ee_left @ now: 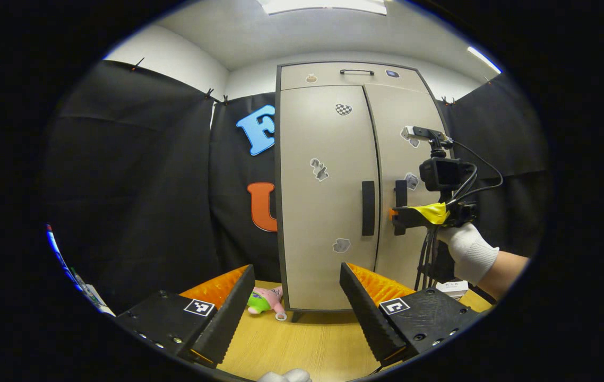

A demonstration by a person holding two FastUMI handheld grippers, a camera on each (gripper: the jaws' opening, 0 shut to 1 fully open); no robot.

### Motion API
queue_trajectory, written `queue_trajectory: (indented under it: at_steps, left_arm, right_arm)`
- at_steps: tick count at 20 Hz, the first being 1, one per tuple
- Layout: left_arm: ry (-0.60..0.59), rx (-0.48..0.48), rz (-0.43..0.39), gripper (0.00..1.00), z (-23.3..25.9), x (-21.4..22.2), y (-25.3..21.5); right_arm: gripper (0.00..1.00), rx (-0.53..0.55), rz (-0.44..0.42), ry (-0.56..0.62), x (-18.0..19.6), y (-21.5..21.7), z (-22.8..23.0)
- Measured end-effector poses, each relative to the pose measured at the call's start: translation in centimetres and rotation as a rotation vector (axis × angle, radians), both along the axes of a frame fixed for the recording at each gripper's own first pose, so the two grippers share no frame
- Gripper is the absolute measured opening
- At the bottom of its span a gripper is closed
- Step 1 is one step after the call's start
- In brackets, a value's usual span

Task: Open the right door of the double-door shoe cabinet with the right hand, and open the left door with the left hand.

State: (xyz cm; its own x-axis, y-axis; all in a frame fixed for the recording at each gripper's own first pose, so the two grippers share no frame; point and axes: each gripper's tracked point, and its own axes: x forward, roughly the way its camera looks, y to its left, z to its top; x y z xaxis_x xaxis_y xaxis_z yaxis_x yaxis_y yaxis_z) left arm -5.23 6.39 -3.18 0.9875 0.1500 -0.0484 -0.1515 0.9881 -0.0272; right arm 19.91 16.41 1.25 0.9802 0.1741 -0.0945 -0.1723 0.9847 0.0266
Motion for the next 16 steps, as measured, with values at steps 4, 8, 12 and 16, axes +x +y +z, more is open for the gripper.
queue_trajectory:
  at_steps: [4,8,12,16]
  left_arm:
    - [0.003,-0.001,-0.007,0.97,-0.2,-0.8,-0.5]
    - [0.001,0.003,-0.016,0.97,-0.2,-1.3,-0.9]
    - [-0.003,0.004,-0.03,0.97,0.0,-1.6,-1.6]
    - [-0.002,0.01,-0.051,0.97,0.0,-1.5,-2.5]
  right_arm:
    - [0.22,-0.003,0.023,-0.003,-2.1,-0.8,-0.2]
    - [0.21,0.007,0.054,0.001,-4.2,-1.6,-0.3]
    - [0.2,0.01,0.066,0.0,-6.1,-2.7,-0.5]
    - [0.2,0.001,0.072,-0.001,-7.6,-3.9,-0.7]
